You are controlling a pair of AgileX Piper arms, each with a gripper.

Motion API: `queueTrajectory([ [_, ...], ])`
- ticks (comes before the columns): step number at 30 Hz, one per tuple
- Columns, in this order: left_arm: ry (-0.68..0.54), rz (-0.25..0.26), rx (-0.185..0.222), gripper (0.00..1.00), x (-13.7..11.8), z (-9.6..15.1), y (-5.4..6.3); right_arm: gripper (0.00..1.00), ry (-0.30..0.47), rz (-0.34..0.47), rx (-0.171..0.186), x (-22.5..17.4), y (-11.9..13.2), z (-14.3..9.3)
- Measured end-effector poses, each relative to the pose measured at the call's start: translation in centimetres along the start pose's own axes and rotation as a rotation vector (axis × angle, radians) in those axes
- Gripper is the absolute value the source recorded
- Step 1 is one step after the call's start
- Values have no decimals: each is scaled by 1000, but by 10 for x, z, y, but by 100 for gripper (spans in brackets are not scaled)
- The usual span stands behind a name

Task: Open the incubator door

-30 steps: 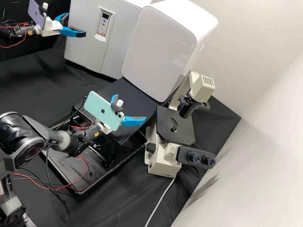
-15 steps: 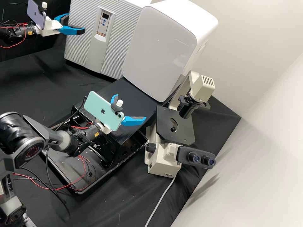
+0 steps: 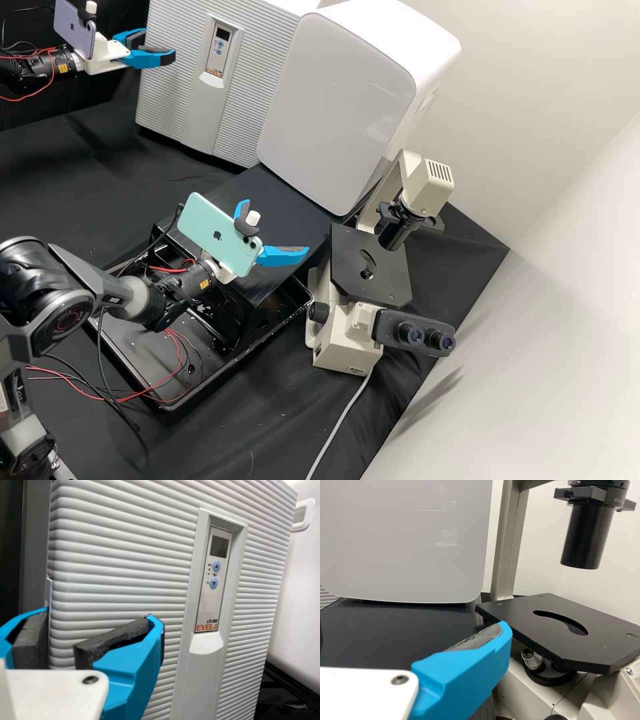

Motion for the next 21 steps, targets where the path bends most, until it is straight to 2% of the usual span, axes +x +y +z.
queueTrajectory([
  [8, 14, -3, -24, 0, -2, -1, -2, 100, 0, 0, 0, 0, 0, 0],
  [12, 13, 0, -35, 0, -3, 0, 1, 100, 0, 0, 0, 0, 0, 0],
  [21, 20, -11, -38, 0, -12, 4, 4, 100, 0, 0, 0, 0, 0, 0],
])
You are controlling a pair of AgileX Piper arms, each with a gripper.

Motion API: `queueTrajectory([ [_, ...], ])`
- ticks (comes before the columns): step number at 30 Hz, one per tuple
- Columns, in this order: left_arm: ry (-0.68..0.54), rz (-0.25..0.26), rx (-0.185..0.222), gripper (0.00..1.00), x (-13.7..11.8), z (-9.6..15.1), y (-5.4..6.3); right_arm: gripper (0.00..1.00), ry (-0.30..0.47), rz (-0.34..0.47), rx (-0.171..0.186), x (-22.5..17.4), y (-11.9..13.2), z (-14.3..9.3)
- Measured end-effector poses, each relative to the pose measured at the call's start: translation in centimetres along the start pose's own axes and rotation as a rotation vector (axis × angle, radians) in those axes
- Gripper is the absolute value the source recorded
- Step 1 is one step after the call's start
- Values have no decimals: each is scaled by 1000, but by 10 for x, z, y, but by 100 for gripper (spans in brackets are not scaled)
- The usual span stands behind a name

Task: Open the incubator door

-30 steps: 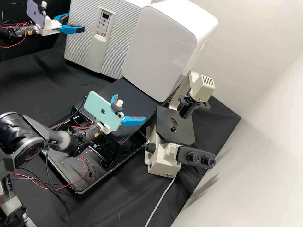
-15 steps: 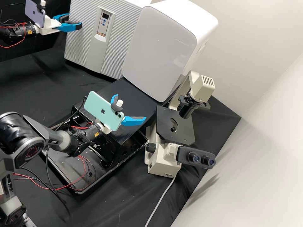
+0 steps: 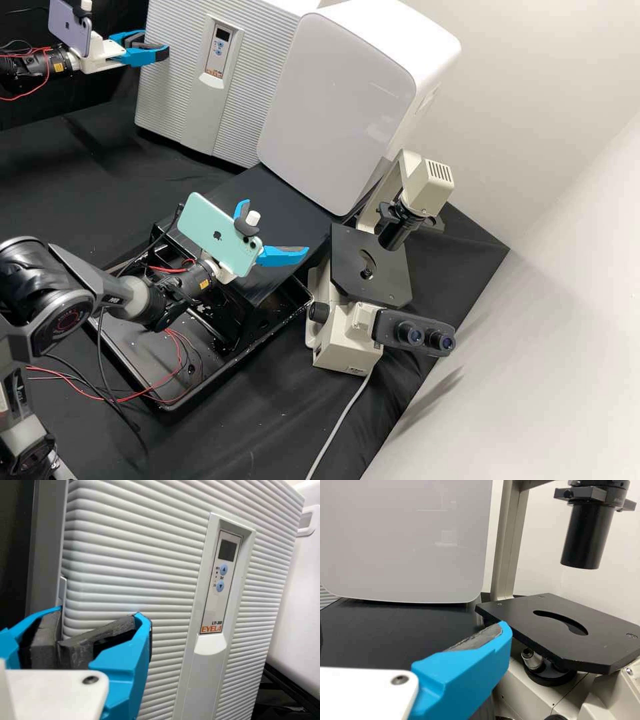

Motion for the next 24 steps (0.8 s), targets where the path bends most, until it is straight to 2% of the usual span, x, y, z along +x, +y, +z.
queueTrajectory([
  [3, 0, -4, -10, 0, -3, 1, 1, 100, 0, 0, 0, 0, 0, 0],
  [13, -16, -29, -2, 0, -24, 12, 3, 100, 0, 0, 0, 0, 0, 0],
  [18, -32, -49, -4, 0, -46, 26, 4, 100, 0, 0, 0, 0, 0, 0],
  [24, -89, -78, 14, 0, -79, 48, 4, 100, 0, 0, 0, 0, 0, 0],
])
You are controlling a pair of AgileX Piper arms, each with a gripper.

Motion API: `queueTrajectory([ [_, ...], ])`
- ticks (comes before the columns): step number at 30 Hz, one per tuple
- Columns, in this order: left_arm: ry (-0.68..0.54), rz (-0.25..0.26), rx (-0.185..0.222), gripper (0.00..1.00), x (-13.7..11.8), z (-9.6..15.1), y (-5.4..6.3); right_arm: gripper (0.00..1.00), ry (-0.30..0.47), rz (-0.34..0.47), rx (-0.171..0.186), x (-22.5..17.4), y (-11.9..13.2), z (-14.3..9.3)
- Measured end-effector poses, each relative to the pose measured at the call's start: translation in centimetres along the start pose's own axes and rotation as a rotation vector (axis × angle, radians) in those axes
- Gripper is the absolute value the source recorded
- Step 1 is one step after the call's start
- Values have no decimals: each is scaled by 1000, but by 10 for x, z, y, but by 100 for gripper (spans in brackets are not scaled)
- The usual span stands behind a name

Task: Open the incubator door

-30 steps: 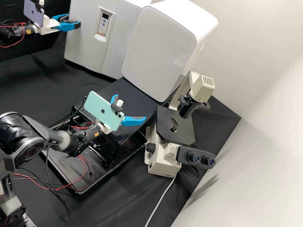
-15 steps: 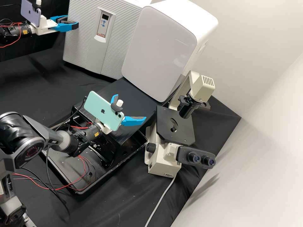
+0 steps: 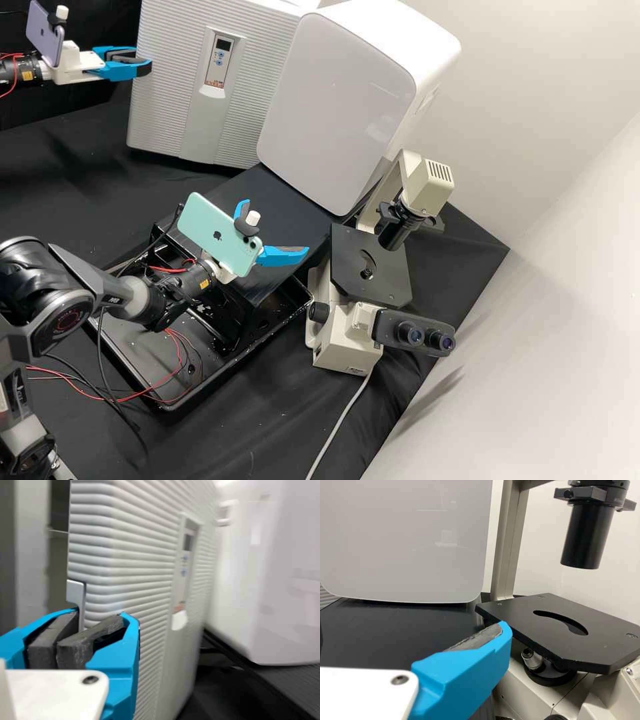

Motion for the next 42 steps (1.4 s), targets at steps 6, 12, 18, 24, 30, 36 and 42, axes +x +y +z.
queueTrajectory([
  [6, -70, -21, 27, 0, -29, 19, -3, 100, 0, 0, 0, 0, 0, 0],
  [12, -140, 9, -89, 0, -54, 33, 1, 100, 0, 0, 0, 0, 0, 0],
  [18, -178, -49, -151, 0, -69, 41, -7, 100, 0, 0, 0, 0, 0, 0],
  [24, -182, -63, -172, 0, -71, 41, -8, 100, 0, 0, 0, 0, 0, 0],
  [30, -183, -63, -178, 0, -71, 41, -8, 100, 0, 0, 0, 0, 0, 0],
  [36, -183, -53, -167, 0, -72, 42, -5, 100, 0, 0, 0, 0, 0, 0],
  [42, -79, 5, -96, 0, -71, 33, -2, 100, 0, 0, 0, 0, 0, 0],
])
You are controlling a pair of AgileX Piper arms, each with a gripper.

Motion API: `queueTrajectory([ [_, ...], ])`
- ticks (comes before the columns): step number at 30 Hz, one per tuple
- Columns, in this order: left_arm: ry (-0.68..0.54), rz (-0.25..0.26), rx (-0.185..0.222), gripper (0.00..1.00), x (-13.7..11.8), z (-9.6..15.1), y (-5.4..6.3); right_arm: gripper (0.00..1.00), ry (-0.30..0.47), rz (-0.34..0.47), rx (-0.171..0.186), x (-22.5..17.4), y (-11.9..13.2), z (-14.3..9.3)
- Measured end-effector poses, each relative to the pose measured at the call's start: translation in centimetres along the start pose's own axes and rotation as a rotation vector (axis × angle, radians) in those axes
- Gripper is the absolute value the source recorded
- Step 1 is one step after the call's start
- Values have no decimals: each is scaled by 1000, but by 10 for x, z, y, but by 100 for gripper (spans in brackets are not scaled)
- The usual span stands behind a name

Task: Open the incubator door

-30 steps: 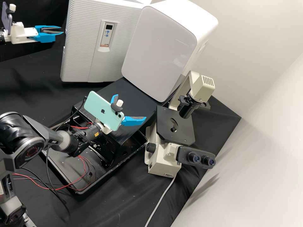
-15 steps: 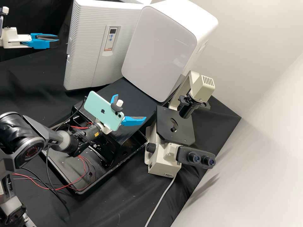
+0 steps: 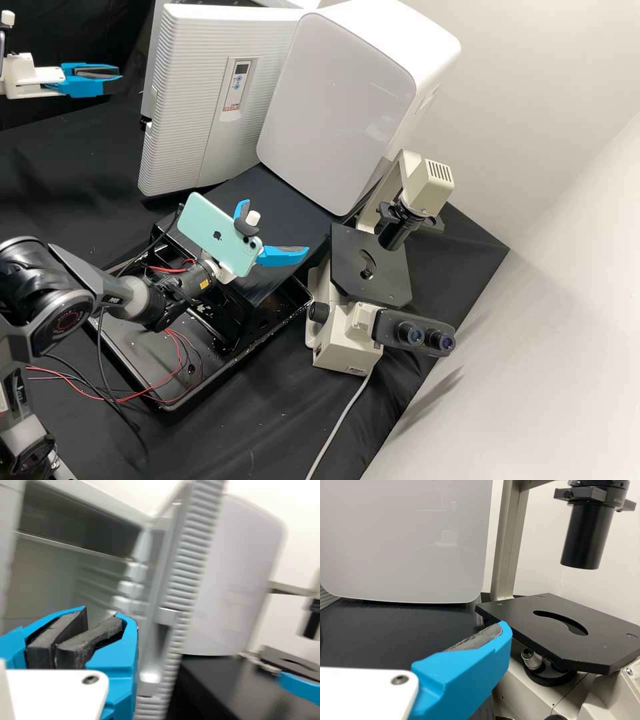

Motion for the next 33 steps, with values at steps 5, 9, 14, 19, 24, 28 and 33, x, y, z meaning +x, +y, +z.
queueTrajectory([
  [5, 84, 12, 28, 0, 0, -9, 0, 100, 0, 0, 0, 0, 0, 0],
  [9, 124, 14, 64, 0, 4, -16, -2, 100, 0, 0, 0, 0, 0, 0],
  [14, 197, 9, 120, 0, 11, -26, -5, 100, 0, 0, 0, 0, 0, 0],
  [19, 304, -4, 163, 100, 16, -35, -11, 100, 0, 0, 0, 0, 0, 0],
  [24, 358, -13, 214, 100, 17, -35, -13, 100, 0, 0, 0, 0, 0, 0],
  [28, 418, -12, 247, 100, 17, -37, -13, 100, 0, 0, 0, 0, 0, 0],
  [33, 468, -5, 274, 100, 19, -39, -19, 100, 0, 0, 0, 0, 0, 0],
])
